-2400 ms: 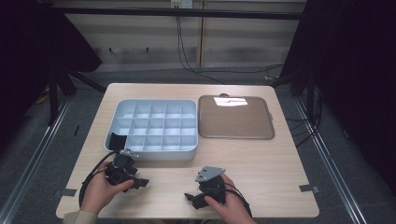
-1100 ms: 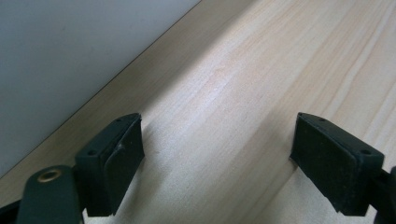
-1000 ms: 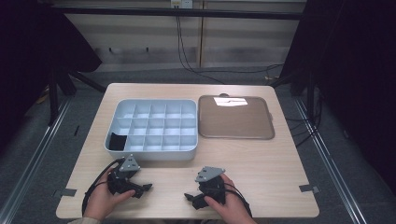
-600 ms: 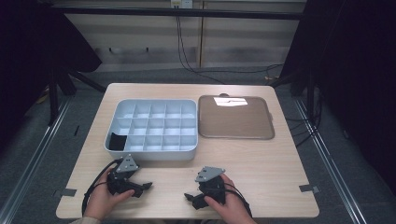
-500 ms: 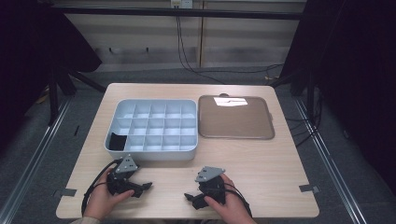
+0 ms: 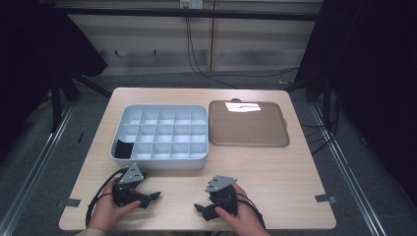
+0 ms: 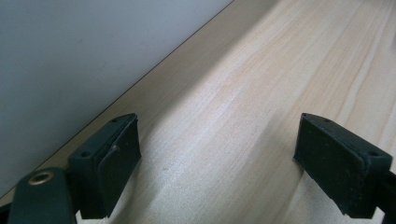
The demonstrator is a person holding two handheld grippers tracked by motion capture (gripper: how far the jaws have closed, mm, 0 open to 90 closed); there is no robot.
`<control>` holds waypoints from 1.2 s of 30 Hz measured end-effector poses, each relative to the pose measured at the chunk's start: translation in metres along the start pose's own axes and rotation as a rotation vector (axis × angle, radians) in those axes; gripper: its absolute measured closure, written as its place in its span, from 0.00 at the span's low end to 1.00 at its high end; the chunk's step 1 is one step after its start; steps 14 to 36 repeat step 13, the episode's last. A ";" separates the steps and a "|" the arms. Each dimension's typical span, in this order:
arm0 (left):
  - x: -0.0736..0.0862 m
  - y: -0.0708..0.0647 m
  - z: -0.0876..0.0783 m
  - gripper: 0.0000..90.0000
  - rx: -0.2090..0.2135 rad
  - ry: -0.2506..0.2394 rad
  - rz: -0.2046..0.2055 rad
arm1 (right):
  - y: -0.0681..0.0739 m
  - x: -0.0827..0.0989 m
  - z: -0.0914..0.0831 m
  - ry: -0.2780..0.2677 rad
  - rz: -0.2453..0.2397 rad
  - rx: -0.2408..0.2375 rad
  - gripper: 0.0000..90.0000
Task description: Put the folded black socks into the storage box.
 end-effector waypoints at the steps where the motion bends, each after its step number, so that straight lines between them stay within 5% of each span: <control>1: 0.000 0.000 0.000 0.15 0.002 -0.001 -0.004 | 0.000 0.000 0.000 0.000 0.000 0.000 0.15; 36: 0.000 -0.001 0.000 0.14 0.004 0.005 -0.006 | 0.000 0.000 0.000 0.001 -0.002 -0.001 0.15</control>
Point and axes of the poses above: each handheld gripper's, and its own axes: z roughly forward along the jaws, x roughly out of its underside, y roughly to its left, the point moved 7 cm from there along z, roughly forward along the jaws, and after that the axes turned 14 degrees about x, right-handed, at the moved point
